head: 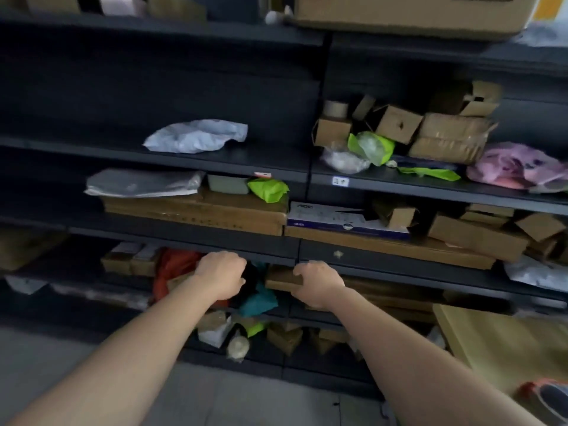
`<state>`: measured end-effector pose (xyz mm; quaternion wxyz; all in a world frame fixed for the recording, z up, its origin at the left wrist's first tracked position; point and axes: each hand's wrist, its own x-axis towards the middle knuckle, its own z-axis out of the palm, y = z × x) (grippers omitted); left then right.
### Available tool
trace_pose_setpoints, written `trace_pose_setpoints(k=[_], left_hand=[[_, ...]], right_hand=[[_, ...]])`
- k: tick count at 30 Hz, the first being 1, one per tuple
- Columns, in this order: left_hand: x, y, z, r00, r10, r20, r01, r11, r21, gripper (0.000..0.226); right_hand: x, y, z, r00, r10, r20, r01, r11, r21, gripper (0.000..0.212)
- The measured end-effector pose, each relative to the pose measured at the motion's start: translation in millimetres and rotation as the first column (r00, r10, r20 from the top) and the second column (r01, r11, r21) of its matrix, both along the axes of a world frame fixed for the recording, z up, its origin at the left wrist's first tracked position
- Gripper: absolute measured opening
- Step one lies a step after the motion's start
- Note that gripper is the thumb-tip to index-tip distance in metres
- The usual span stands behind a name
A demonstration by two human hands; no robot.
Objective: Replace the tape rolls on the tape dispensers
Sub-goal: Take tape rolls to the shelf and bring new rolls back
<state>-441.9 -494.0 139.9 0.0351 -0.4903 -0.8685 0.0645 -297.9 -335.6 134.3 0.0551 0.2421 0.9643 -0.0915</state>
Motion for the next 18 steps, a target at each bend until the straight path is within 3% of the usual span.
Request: trace_pose_setpoints(k=[18], left_hand=[[-149, -254, 18, 0.927, 0.376, -0.015, -0.376, 0.927, -0.009, 0.029]], right_hand=[[-219, -212, 15, 0.928, 0.372, -0.028, -0.370, 0.927, 0.060, 0.044]])
